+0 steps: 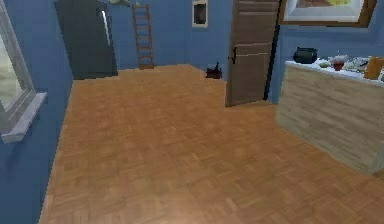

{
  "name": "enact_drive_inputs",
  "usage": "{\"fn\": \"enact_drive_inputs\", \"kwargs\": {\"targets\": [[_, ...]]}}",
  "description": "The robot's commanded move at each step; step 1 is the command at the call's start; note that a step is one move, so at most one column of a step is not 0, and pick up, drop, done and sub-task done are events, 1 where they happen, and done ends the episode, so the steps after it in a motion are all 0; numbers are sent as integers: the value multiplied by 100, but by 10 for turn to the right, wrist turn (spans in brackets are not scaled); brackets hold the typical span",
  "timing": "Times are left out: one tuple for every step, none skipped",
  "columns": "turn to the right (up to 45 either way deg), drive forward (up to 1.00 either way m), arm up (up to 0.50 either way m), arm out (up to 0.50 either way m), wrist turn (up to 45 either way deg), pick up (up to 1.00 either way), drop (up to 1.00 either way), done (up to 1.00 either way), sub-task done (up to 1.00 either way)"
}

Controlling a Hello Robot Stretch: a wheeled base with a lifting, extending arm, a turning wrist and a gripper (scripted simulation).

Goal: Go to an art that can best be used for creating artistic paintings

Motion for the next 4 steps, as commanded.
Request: {"fn": "enact_drive_inputs", "kwargs": {"targets": [[0, 100, 0, 0, 0, 0, 0, 0, 0], [0, 100, 0, 0, 0, 0, 0, 0, 0], [0, 100, 0, 0, 0, 0, 0, 0, 0], [30, 0, 0, 0, 0, 0, 0, 0, 0]]}}
